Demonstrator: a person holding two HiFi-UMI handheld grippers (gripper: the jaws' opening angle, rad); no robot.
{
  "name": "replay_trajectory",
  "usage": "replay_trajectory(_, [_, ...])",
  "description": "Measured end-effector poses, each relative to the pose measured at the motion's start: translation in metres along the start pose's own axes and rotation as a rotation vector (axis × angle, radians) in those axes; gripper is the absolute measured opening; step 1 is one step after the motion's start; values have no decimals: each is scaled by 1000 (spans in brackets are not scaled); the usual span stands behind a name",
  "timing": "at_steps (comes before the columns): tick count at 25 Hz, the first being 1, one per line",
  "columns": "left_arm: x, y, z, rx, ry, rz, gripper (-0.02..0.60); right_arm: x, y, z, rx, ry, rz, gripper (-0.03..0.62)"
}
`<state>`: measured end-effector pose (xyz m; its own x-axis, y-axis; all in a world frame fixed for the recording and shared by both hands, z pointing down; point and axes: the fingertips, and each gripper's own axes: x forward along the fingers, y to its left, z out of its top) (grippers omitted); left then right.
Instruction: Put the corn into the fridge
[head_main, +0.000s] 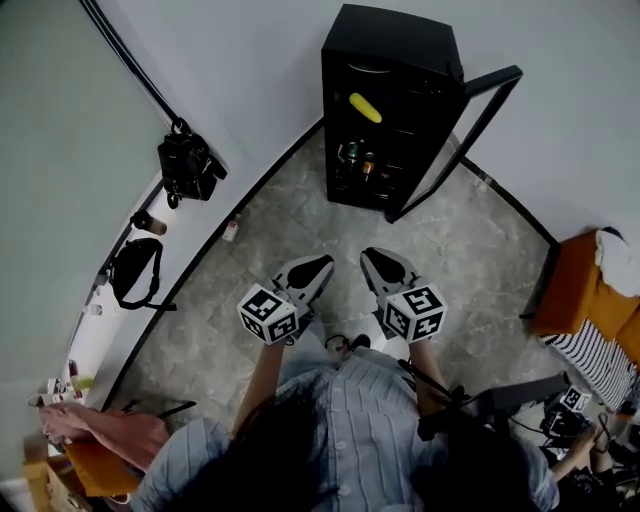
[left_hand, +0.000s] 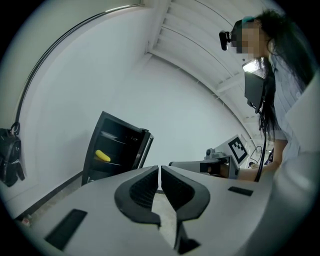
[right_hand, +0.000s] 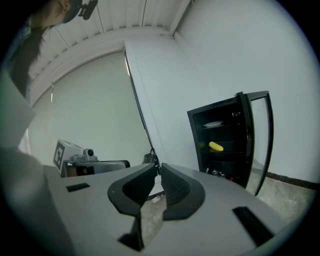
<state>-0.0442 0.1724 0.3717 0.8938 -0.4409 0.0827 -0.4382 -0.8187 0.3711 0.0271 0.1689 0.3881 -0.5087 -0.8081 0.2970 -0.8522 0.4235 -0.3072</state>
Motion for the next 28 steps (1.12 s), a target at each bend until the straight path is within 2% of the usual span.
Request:
replay_trajectory(9, [-12,-42,-13,19,-21,11,9,-34,20,-10,-61,-1,35,40])
replay_trajectory(21, [-18,-70,-17,53,-30,2,9,-64,31,-16,-75,-24,34,37])
replay_trajectory(28, [-17,-83,-25,66,-7,-18,9,-77,27,-21,-62,-31,14,37])
